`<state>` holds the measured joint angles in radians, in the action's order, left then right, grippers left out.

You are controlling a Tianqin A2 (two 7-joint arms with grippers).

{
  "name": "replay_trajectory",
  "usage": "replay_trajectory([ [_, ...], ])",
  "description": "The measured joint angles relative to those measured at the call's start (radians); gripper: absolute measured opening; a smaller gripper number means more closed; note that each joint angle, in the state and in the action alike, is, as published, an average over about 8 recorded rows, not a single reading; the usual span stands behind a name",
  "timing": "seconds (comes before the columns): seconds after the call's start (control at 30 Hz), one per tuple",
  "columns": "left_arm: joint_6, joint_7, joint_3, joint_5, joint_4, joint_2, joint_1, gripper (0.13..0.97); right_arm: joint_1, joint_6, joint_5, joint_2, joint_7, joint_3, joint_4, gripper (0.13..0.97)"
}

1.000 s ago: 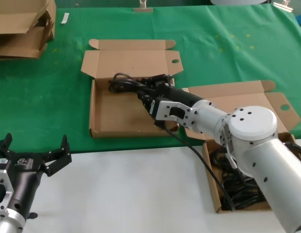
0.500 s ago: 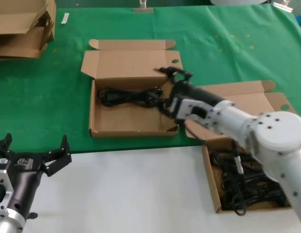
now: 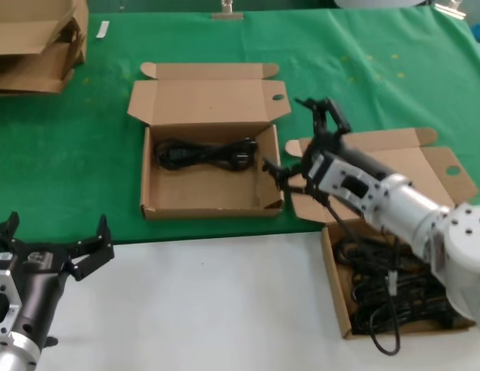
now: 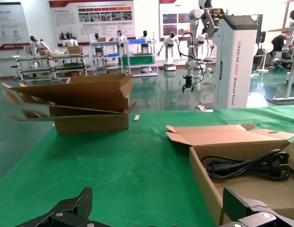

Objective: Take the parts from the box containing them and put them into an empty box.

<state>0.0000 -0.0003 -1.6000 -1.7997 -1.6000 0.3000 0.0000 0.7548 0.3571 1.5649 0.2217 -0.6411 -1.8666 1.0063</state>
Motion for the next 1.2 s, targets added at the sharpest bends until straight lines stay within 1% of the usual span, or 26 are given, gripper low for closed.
replay_trajectory([
  [0.03,0.000,0.000,0.000,0.000,0.000,0.000,0.000,0.966,-0.009,-0.004,0.003,0.001,0.008,0.003,0.007,0.715],
  [0.07,0.000,0.000,0.000,0.000,0.000,0.000,0.000,0.966,-0.019,-0.009,0.006,0.002,0.016,0.007,0.015,0.715],
  [0.33,0.000,0.000,0.000,0.000,0.000,0.000,0.000,0.966,-0.104,-0.049,0.032,0.010,0.088,0.037,0.082,0.864],
  [0.47,0.000,0.000,0.000,0.000,0.000,0.000,0.000,0.966,-0.147,-0.070,0.046,0.015,0.125,0.052,0.116,0.864],
  [0.73,0.000,0.000,0.000,0.000,0.000,0.000,0.000,0.966,-0.234,-0.111,0.073,0.024,0.199,0.083,0.184,0.947],
  [1.2,0.000,0.000,0.000,0.000,0.000,0.000,0.000,0.966,-0.387,-0.183,0.120,0.040,0.329,0.137,0.304,0.966],
])
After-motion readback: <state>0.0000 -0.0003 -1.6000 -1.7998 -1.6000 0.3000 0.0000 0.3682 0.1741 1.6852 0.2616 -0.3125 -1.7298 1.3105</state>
